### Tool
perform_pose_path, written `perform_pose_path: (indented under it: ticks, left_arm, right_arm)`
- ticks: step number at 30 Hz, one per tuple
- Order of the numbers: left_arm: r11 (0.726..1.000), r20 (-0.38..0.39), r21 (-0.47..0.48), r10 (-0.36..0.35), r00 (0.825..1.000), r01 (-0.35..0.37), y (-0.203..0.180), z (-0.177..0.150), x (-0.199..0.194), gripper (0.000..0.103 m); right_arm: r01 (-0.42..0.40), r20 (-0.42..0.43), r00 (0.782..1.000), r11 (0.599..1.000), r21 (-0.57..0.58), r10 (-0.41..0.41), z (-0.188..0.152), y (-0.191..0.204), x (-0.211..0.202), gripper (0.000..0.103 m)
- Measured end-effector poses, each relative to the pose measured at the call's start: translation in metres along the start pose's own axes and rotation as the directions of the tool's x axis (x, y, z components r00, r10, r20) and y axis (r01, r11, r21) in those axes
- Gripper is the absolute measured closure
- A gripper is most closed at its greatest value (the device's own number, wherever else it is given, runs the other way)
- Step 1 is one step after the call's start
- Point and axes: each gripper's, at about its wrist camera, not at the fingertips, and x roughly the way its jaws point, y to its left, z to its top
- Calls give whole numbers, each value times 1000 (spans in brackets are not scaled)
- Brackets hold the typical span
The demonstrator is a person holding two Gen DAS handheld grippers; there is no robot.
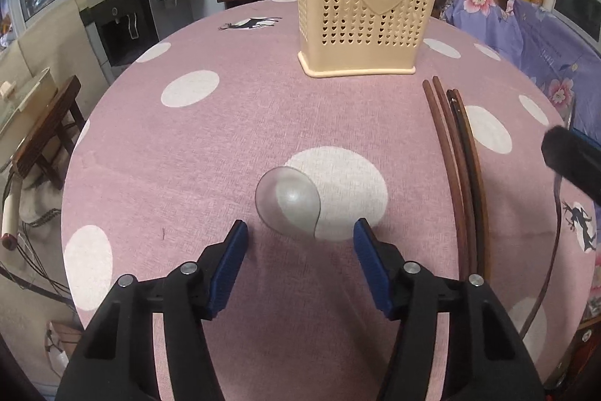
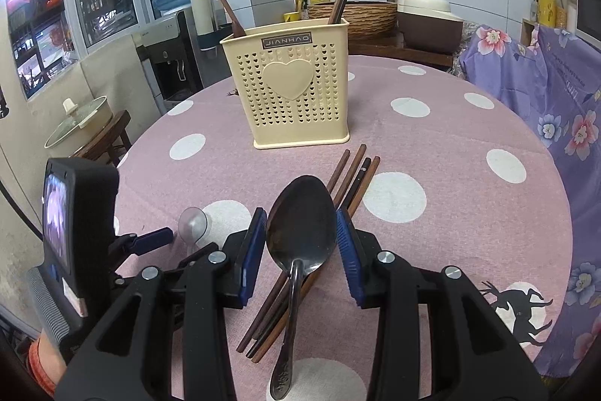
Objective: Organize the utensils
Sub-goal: 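Close the left gripper on the clear plastic spoon's bowl, then lift both held spoons and lower them into the beige holder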
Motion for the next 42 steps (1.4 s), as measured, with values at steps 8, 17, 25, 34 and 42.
perform_pose_path:
  ticks: [8,17,25,34,42]
  left_arm:
    - [998,-10,-61,-18,1000,17,3,23,13,63]
    - [998,2,-44,-45,999,45,3,24,14,69]
    - [991,109,-45,-124,986,129,14,33,-17,69]
    - [977,260,-19,-201,945,213,38,52,-76,70]
    - [972,303,-37,-210,929,232,53,59,-82,70]
  right_arm:
    - [6,7,1000,1000,-2,-6,-3,7,-2,64]
    - [11,6,1000,1000,2,-11,-3,6,-3,64]
    - [-14,25,1000,1000,13,13,3,-1,-7,64]
    - [-56,69,996,998,30,54,19,-13,-25,65]
    - [-45,89,995,998,35,42,31,-14,-32,65]
